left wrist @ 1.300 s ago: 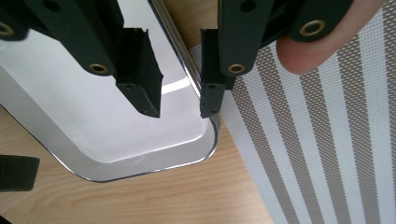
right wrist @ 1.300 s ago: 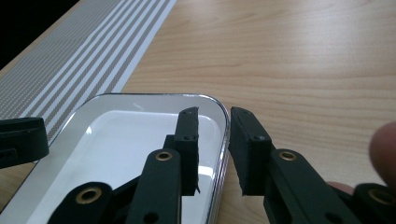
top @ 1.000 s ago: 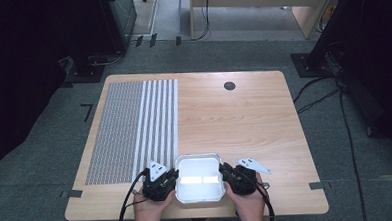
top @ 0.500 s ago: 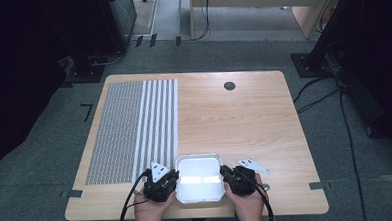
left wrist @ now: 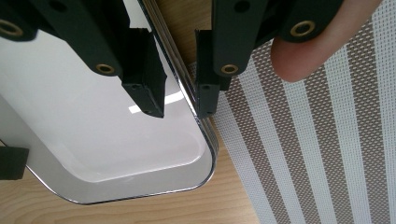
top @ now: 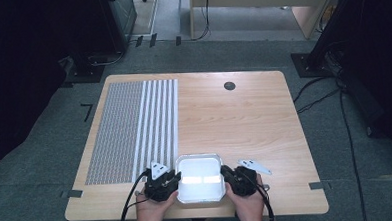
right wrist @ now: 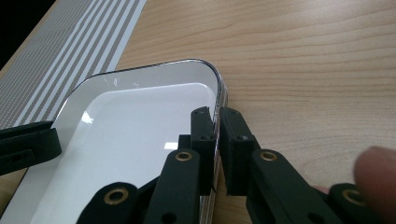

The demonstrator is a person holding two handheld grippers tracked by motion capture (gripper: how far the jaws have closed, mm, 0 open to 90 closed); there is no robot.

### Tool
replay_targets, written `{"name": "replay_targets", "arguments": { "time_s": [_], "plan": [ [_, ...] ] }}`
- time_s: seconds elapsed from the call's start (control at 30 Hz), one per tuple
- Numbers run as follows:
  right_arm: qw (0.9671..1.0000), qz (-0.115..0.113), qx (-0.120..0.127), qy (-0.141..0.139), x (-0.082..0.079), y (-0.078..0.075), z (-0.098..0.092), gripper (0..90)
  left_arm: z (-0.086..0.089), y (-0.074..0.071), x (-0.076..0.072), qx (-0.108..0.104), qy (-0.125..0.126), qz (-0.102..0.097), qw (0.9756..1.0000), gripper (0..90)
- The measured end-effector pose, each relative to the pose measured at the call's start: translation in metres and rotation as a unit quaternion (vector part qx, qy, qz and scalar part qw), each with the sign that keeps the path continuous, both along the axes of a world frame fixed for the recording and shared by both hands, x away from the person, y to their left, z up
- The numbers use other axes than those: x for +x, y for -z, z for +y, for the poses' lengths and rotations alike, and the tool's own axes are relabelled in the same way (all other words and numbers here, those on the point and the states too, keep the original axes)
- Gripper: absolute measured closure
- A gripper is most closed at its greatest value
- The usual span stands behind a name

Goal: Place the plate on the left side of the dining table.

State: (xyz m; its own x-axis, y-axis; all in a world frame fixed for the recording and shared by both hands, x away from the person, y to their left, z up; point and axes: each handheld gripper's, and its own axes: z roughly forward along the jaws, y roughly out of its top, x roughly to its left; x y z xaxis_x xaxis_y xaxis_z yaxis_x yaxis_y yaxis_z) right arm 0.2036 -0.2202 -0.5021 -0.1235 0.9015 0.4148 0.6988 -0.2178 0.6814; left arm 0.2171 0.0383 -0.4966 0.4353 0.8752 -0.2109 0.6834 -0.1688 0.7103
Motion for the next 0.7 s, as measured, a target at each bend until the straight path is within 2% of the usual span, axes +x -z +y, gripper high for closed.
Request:
{"name": "replay_targets", "arguments": {
  "time_s": [0.13,0.23,0.33,0.4,0.43,0.5,0.53,0.6,0.63,0.7],
  "plan": [
    [0.9999,0.003,0.008,0.008,-0.001,-0.001,0.0,86.0,0.001,-0.001,0.0,-0.009,-0.005,0.004,0.9999,75.8],
    [0.9999,0.001,0.013,0.011,-0.002,-0.001,-0.001,87.3,0.003,-0.001,0.001,-0.023,-0.006,0.005,0.9997,75.8],
    [0.9991,-0.019,0.035,0.014,-0.004,-0.006,-0.004,88.2,0.003,-0.006,-0.001,-0.039,-0.003,-0.001,0.9992,75.0],
    [0.9989,-0.027,0.036,0.014,-0.005,-0.009,-0.004,88.0,0.001,-0.007,-0.001,-0.059,0.02,0.007,0.998,74.9],
    [0.9987,-0.027,0.041,0.011,-0.005,-0.009,-0.004,87.9,-0.004,-0.005,-0.001,-0.056,0.031,0.011,0.9979,74.0],
    [0.9987,-0.023,0.044,0.004,-0.004,-0.007,-0.004,87.4,-0.01,-0.001,-0.002,-0.038,0.028,0.003,0.9989,71.8],
    [0.999,-0.021,0.039,0.006,-0.004,-0.006,-0.002,87.1,-0.01,0.0,-0.002,-0.036,0.026,0.002,0.999,71.0],
    [0.9992,-0.023,0.032,0.009,-0.004,-0.004,-0.002,87.2,-0.005,-0.004,-0.003,-0.044,0.022,-0.011,0.9987,69.2],
    [0.9991,-0.024,0.034,0.008,-0.005,-0.004,-0.003,87.2,-0.001,-0.008,-0.004,-0.044,0.012,-0.027,0.9986,68.3],
    [0.999,-0.027,0.035,0.005,-0.005,-0.005,-0.004,88.2,0.007,-0.013,-0.005,-0.061,0.001,-0.035,0.9975,66.9]
  ]
}}
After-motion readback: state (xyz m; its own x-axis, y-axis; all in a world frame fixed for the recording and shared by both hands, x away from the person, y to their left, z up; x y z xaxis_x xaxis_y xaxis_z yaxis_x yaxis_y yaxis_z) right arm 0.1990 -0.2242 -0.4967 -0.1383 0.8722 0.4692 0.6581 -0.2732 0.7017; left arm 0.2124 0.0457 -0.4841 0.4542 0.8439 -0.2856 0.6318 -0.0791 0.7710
